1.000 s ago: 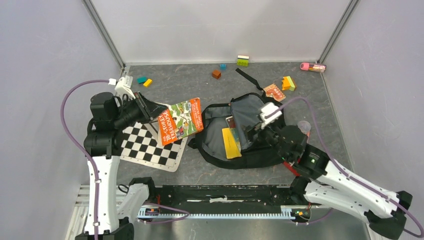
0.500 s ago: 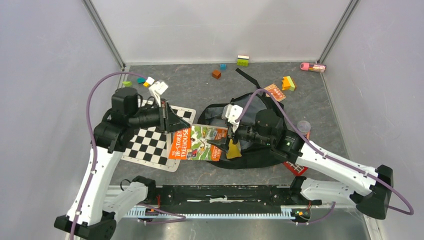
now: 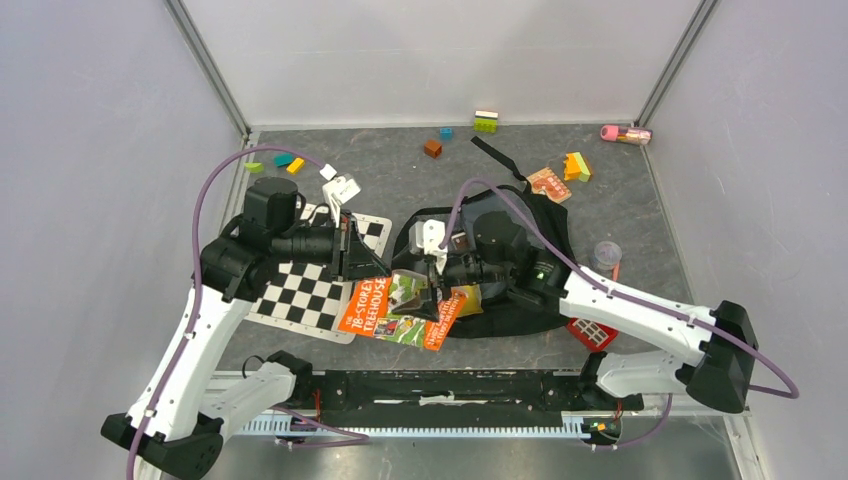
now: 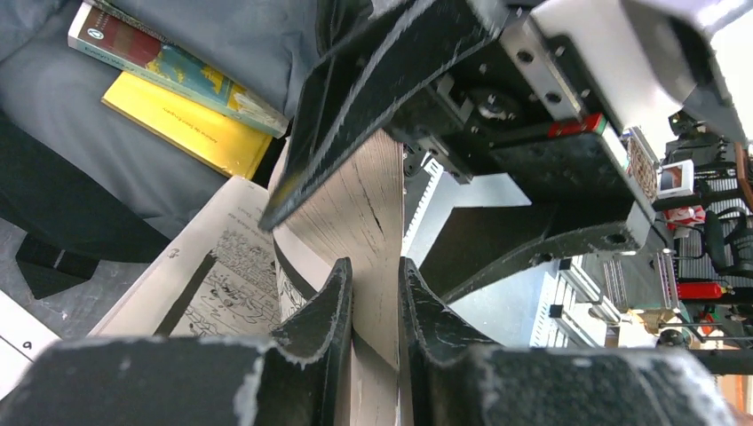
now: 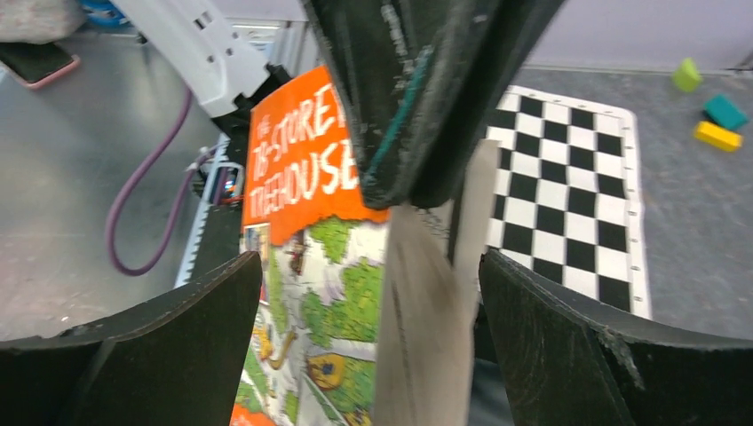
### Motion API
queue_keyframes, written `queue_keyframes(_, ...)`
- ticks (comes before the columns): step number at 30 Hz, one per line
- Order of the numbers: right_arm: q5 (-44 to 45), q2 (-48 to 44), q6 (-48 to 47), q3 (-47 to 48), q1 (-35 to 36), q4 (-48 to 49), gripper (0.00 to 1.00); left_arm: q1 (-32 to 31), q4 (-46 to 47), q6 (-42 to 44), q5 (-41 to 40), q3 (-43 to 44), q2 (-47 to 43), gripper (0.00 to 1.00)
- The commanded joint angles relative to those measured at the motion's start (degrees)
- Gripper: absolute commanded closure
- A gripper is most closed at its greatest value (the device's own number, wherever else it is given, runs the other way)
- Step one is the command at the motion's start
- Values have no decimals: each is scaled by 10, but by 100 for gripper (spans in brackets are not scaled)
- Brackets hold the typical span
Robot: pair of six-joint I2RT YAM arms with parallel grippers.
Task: Pack the student bag
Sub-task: Place the book in the student bag.
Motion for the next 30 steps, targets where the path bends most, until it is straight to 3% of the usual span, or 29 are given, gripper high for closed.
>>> queue_keyframes(1,-52,14,30,22,15,17,5,-4,37,21,52,23,-7,98)
queue_keyframes(5,-75,25,46,14,17,20,14,-6,68,6,74,3,-14,98)
queue_keyframes(8,-87,28,49,10,18,20,29,-8,70,7,74,-3,-19,98)
queue_keyframes(11,-70,28,51,6,17,16,52,-7,70,10,62,-10,-28,98)
queue_keyframes(14,-17,28,51,5,17,3,91,-7,100,-13,39,-21,-43,98)
queue_keyframes(15,6,26,52,5,18,-3,100,-7,116,-24,24,-27,-52,94)
queue_keyframes(16,34,24,55,3,18,-6,100,-7,132,-37,9,-33,-61,85)
queue_keyframes(17,60,20,60,1,18,-6,100,-7,147,-47,-12,-38,-68,67)
queue_keyframes(18,84,14,60,-3,17,-4,100,-7,157,-54,-37,-42,-77,41)
queue_keyframes(20,139,-2,90,-16,14,11,100,-7,175,-70,-93,-53,-95,3)
queue_keyframes(23,225,-33,123,-44,7,48,100,-8,223,-113,-163,-88,-128,0)
queue_keyframes(30,378,-106,188,-82,-7,114,100,-8,335,-216,-228,-207,-205,0)
